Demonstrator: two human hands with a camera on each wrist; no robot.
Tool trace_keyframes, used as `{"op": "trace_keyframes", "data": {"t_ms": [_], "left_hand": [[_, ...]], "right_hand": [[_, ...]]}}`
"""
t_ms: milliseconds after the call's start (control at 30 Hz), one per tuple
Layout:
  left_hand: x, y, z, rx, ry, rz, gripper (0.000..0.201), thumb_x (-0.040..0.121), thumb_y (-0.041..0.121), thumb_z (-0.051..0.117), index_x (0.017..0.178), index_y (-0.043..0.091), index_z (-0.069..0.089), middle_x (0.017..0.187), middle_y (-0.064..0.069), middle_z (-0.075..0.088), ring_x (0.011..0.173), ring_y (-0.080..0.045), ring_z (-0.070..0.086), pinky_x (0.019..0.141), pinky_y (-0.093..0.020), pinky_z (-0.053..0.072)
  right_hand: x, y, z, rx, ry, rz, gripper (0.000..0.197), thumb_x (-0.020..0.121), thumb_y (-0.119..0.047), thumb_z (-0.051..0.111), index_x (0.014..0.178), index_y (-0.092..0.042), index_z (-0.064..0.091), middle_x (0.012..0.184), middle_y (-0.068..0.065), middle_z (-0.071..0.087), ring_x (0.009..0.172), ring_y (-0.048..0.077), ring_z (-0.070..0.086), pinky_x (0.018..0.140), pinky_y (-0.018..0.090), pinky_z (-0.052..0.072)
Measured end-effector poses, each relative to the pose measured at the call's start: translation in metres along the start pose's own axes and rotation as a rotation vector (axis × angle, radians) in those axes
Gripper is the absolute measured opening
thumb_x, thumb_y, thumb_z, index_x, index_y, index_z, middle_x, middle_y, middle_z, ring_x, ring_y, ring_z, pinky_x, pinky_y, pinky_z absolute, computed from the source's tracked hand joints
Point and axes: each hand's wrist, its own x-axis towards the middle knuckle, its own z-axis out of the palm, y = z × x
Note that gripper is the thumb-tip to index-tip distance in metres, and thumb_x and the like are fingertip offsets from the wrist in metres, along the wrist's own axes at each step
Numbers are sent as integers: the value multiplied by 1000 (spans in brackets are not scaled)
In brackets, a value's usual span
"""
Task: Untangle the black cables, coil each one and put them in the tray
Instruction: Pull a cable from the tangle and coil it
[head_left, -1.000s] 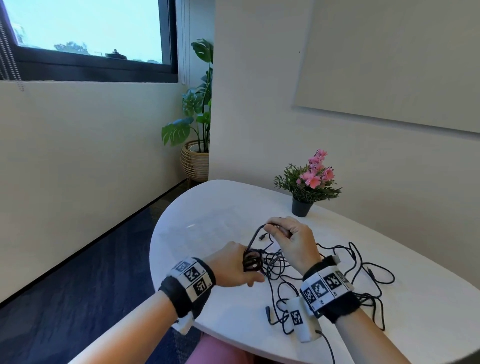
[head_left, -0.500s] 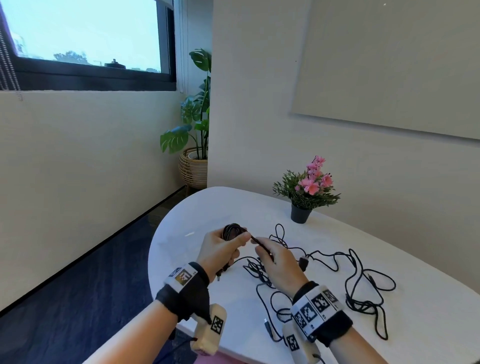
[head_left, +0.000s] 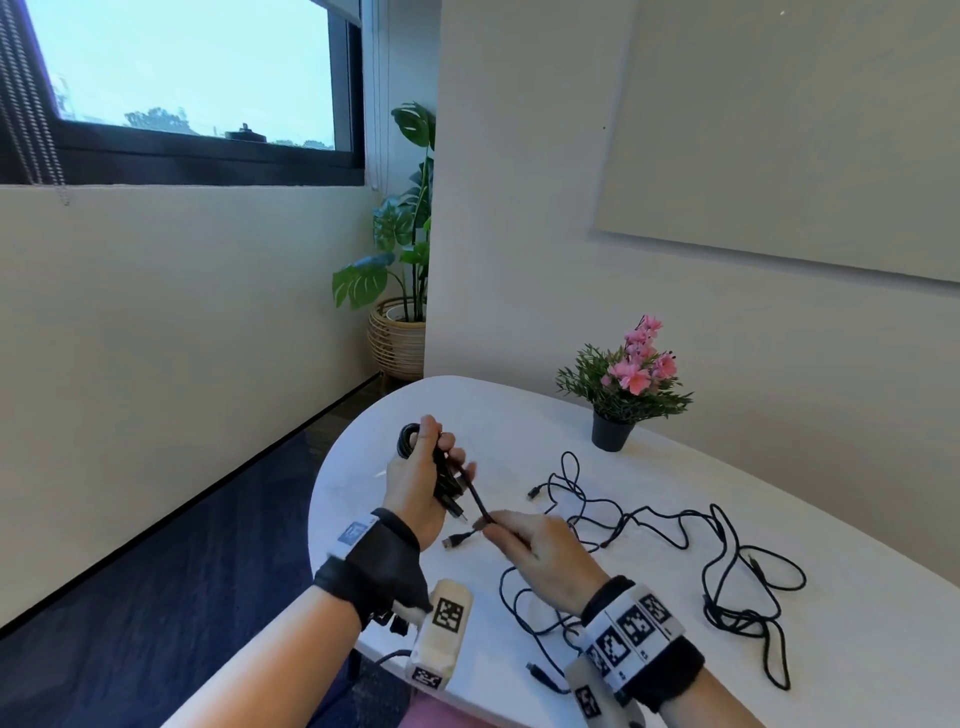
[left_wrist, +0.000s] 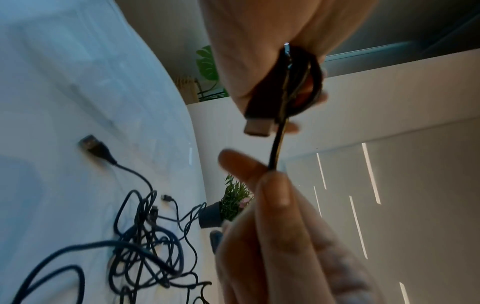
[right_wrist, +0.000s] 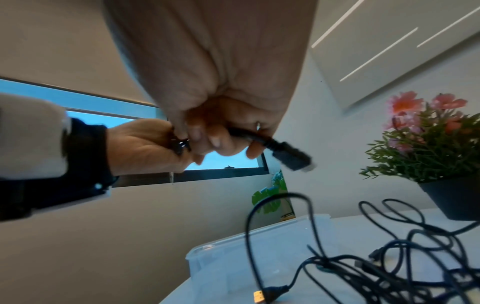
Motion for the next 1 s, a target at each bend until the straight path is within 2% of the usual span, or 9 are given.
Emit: {"op": "trace_keyframes", "data": {"t_ms": [100, 200, 300, 467, 667, 767, 833, 900, 1000], "left_hand": [[6, 4, -4, 71, 106, 21, 19, 98, 38, 45, 88, 21, 48, 59, 5, 37, 43, -7, 32, 39, -18, 31], [10, 2, -6, 196, 174, 66, 26, 98, 47, 35, 99, 27, 51, 61, 2, 40, 46, -10, 31, 41, -20, 29], [12, -1, -7, 340, 165, 140, 46, 97, 56, 18, 113, 28, 51, 70, -2, 44, 54, -11, 34, 50, -25, 30], [6, -12, -9, 723, -80, 323, 38, 103, 37, 14, 117, 27, 48, 86, -4, 42, 70, -12, 37, 64, -21, 37], [-6, -24, -13, 1182, -493, 174, 64, 92, 62, 8, 118, 33, 58, 92, -1, 60, 78, -22, 51, 76, -36, 42], [-26, -26, -1, 1128, -568, -59, 89, 84, 73, -3, 102, 20, 66, 67, 7, 56, 55, -8, 41, 52, -23, 33], [-36, -26, 2, 1092, -713, -75, 63, 83, 69, 23, 85, 24, 67, 63, 9, 59, 51, -2, 43, 49, -19, 33], [-42, -26, 1, 1165, -913, 8, 24, 79, 47, 50, 81, 29, 67, 79, -1, 69, 64, 0, 55, 62, -19, 44], [-43, -24, 3, 1252, -986, -25, 20, 86, 17, 53, 101, 13, 65, 95, 0, 72, 69, 0, 57, 65, -12, 43]], "right_hand": [[-1, 10, -9, -43, 64, -41, 34, 90, -46, 52, 96, -19, 73, 78, -14, 68, 73, -3, 58, 73, 19, 44], [-3, 9, -20, 34, 100, 4, 15, 90, -21, 62, 100, -14, 72, 86, -13, 65, 84, -8, 58, 74, 6, 41], [-8, -1, -24, 139, 107, 52, 14, 89, -15, 62, 100, -20, 69, 91, -12, 69, 85, -5, 62, 74, 5, 43], [-16, -19, -30, 294, 76, 29, 16, 89, -9, 62, 96, -21, 70, 84, -2, 74, 83, 7, 68, 74, 15, 50], [-5, -17, -41, 374, 233, 37, 17, 71, -7, 80, 81, -16, 70, 79, 1, 72, 78, 14, 68, 77, 28, 56], [2, -15, -48, 451, 264, 55, 30, 63, -2, 84, 85, -12, 65, 77, 8, 71, 69, 20, 68, 68, 35, 58], [5, -12, -54, 474, 282, 59, 34, 59, -1, 86, 82, -12, 64, 75, 9, 71, 68, 23, 67, 67, 40, 58], [8, -3, -61, 484, 273, 39, 32, 53, -3, 88, 75, -10, 65, 73, 10, 71, 71, 25, 67, 73, 43, 58], [7, 13, -65, 511, 253, 46, 30, 49, -16, 89, 70, -8, 69, 73, 13, 70, 71, 32, 67, 75, 49, 57]]}}
